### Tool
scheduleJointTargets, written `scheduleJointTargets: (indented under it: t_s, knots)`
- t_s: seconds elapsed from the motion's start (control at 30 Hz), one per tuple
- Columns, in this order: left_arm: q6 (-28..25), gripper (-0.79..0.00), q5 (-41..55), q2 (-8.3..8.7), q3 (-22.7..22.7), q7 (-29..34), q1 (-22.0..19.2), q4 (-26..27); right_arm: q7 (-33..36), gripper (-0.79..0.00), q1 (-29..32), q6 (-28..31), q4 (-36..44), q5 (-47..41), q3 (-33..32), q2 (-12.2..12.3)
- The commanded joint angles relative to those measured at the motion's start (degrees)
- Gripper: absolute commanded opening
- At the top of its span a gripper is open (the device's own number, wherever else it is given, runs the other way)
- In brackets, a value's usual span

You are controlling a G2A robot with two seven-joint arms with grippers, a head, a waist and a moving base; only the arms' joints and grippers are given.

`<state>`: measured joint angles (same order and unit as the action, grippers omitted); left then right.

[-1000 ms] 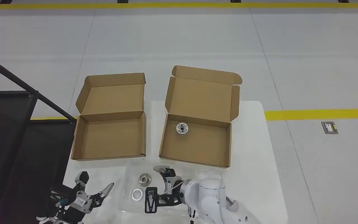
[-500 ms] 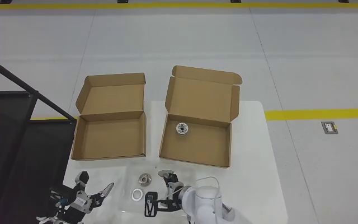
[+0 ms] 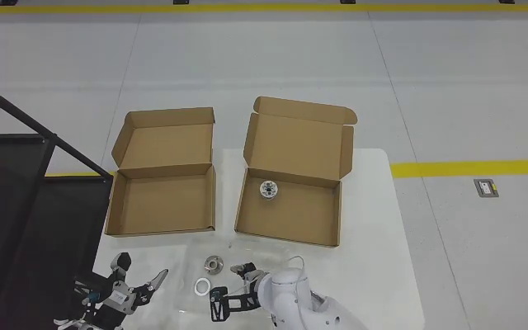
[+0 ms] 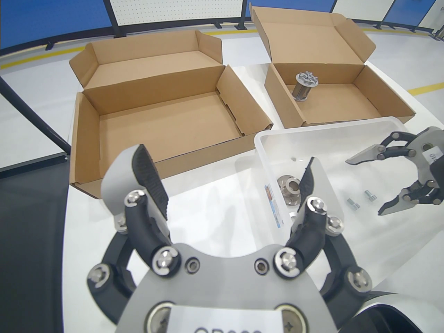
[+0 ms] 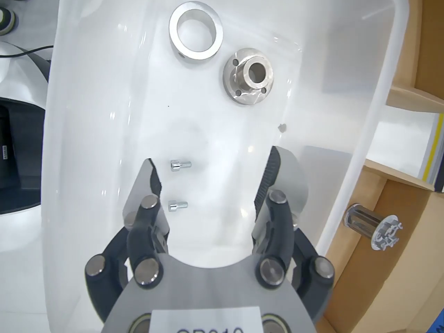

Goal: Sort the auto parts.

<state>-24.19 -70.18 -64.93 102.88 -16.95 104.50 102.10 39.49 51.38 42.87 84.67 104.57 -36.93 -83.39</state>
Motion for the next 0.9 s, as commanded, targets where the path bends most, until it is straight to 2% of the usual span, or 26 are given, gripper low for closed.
scheduleJointTargets:
  t_s: [0.0, 0.07, 0.1, 0.17, 0.2, 0.3, 0.57, 0.87]
  knots:
    - [0.00, 0.000, 0.00, 0.00, 0.00, 0.00, 0.00, 0.00, 1.14, -0.357, -0.69, 0.40, -1.60, -0.95, 0.51, -0.48]
    - [0.00, 0.000, 0.00, 0.00, 0.00, 0.00, 0.00, 0.00, 2.37, -0.286, -1.46, 1.19, -3.37, -2.29, 0.93, -0.98]
    - [0.00, 0.000, 0.00, 0.00, 0.00, 0.00, 0.00, 0.00, 2.88, -0.280, -1.90, 1.35, -3.99, -2.89, 1.18, -1.26]
    - [0.00, 0.000, 0.00, 0.00, 0.00, 0.00, 0.00, 0.00, 3.63, -0.372, -2.70, 1.87, -5.42, -3.87, 1.75, -1.79]
    - [0.00, 0.000, 0.00, 0.00, 0.00, 0.00, 0.00, 0.00, 3.86, -0.394, -3.05, 1.74, -5.95, -4.23, 1.98, -2.04]
    - [0.00, 0.000, 0.00, 0.00, 0.00, 0.00, 0.00, 0.00, 4.12, -0.394, -3.90, 1.51, -7.59, -4.82, 2.72, -2.69]
    - [0.00, 0.000, 0.00, 0.00, 0.00, 0.00, 0.00, 0.00, 5.07, -0.486, -6.00, 1.90, -11.74, -6.79, 4.02, -4.25]
    - [0.00, 0.000, 0.00, 0.00, 0.00, 0.00, 0.00, 0.00, 7.03, -0.483, -7.31, 2.63, -14.68, -9.27, 4.26, -5.43]
